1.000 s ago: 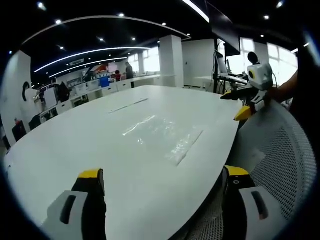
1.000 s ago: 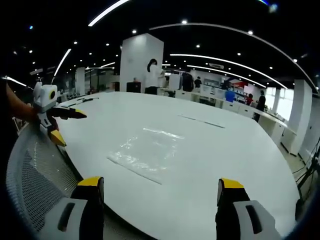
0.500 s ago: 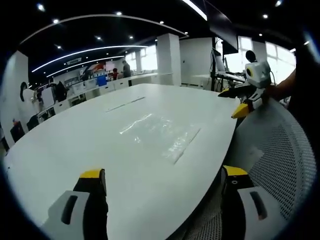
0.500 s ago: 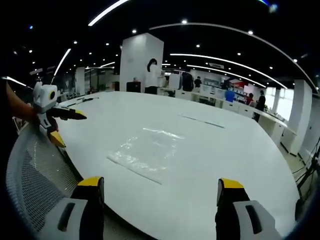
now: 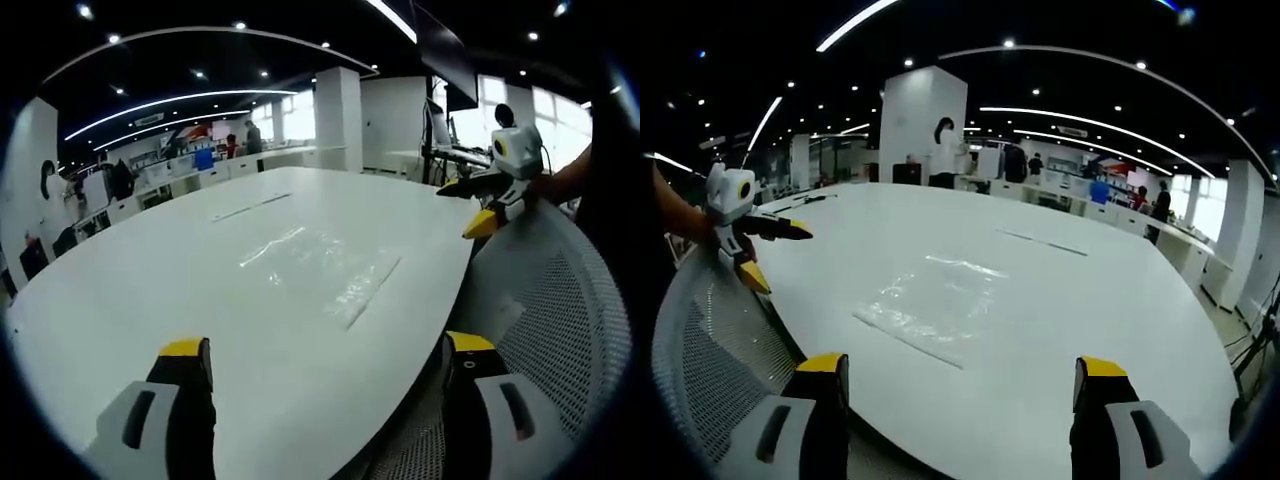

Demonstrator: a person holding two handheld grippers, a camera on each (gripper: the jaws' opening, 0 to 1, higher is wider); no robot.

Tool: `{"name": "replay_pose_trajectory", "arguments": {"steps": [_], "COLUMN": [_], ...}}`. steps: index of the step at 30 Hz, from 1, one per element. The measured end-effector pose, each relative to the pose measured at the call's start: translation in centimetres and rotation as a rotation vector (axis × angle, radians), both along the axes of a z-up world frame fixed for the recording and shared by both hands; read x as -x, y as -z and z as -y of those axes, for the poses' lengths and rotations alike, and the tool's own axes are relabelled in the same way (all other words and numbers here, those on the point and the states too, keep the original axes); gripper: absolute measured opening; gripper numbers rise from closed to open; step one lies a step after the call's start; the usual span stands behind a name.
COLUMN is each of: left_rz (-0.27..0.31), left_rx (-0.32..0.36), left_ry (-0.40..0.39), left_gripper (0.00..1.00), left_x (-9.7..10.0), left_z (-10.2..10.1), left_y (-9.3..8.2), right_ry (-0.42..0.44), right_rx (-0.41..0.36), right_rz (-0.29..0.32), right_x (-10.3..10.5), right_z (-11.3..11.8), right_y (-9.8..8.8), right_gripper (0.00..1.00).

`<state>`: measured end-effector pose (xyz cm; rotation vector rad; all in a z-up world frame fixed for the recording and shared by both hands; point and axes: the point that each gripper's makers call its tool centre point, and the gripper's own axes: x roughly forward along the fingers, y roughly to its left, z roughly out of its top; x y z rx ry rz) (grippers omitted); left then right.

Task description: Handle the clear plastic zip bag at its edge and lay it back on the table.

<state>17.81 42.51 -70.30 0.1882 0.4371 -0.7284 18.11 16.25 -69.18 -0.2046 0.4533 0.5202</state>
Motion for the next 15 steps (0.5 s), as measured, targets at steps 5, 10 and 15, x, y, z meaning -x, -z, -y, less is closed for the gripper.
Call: {"name": "replay_pose_trajectory", "arguments": {"steps": [5,10,15], "left_rz": [-0.003,-0.003,0.008], "left_rx": [0.005,-0.015,-0.045], "left_ry": [0.008,0.044,0.077], "left_gripper": [0.92,0.89,0.81], "left_x": [-0.1,0.4,0.8], "left_z": [-0.3,0.6,1.7], "left_y": [0.2,0.0,-0.8], "right_ry": [0.003,0.003,0.007], "right_rx": [-0.001,0.001,0.001], "right_rz": [0.008,0.007,0.011], "right_x": [0.0,0.0,-0.1], "right_z": [0.1,0.1,0.1], "right_y": [-0.2,-0.2,-0.3], "right_gripper": [0.92,0.92,0.92]}}
